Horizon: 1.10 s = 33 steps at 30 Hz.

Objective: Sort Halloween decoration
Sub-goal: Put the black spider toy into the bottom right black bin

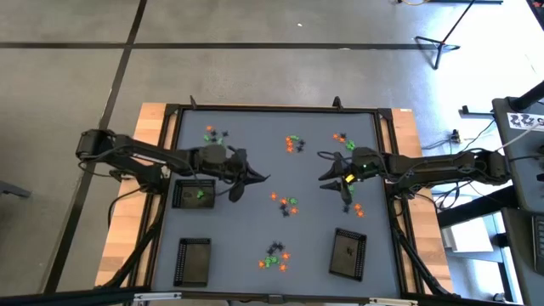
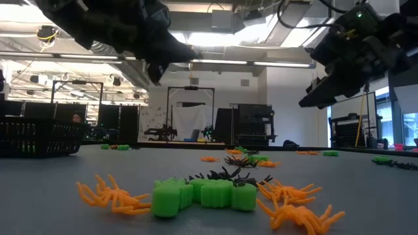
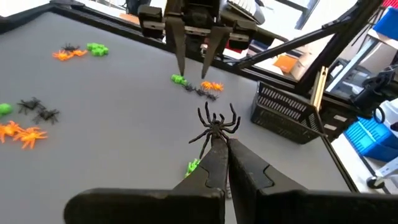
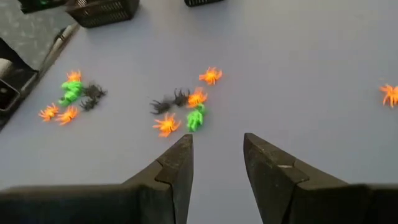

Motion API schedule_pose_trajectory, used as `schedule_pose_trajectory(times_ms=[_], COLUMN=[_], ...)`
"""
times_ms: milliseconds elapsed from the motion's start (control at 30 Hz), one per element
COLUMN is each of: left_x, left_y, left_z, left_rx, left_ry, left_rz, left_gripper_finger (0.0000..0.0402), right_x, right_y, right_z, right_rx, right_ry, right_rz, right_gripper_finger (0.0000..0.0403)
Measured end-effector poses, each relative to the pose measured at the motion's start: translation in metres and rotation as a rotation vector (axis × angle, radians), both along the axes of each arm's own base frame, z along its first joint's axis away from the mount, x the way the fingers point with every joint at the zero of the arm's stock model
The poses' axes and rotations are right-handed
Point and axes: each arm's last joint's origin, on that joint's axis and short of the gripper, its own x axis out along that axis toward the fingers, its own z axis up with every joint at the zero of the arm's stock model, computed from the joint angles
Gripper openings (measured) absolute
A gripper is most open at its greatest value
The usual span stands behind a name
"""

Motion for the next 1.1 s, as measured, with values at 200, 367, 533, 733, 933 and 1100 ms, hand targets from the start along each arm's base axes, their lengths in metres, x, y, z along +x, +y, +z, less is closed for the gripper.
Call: schedule_pose_trajectory(times_ms=[200,367,533,733,933,1100], left_x=[0.023,0.053,0.080,0.087,0.087,0.086], left_y=[0.003,-0.002,0.000,0.008,0.014,0.015], left_z=[-0.006,0.002,0.005,0.006,0.005,0.005], left_rx=[-0.035,-0.037,-0.036,-0.019,-0.018,-0.018], left_ry=[0.006,-0.012,0.037,0.115,0.122,0.124], left_rz=[-0.014,-0.107,-0.133,-0.108,-0.087,-0.084], left_gripper_finger=[0.0000,0.0000,0.0000,0.0000,0.0000,0.0000], right_x=[0.000,0.002,0.009,0.012,0.015,0.024], right_y=[-0.002,-0.002,-0.003,-0.006,-0.006,-0.005], right_z=[-0.001,0.003,0.019,0.036,0.042,0.038], right_rx=[-0.027,-0.040,-0.063,-0.125,-0.132,-0.137], right_ry=[0.014,-0.038,-0.210,-0.389,-0.472,-0.461], right_rz=[-0.049,-0.060,-0.062,-0.105,-0.105,-0.014], right_gripper_finger=[0.0140,0.0140,0.0140,0.0140,0.0140,0.0140])
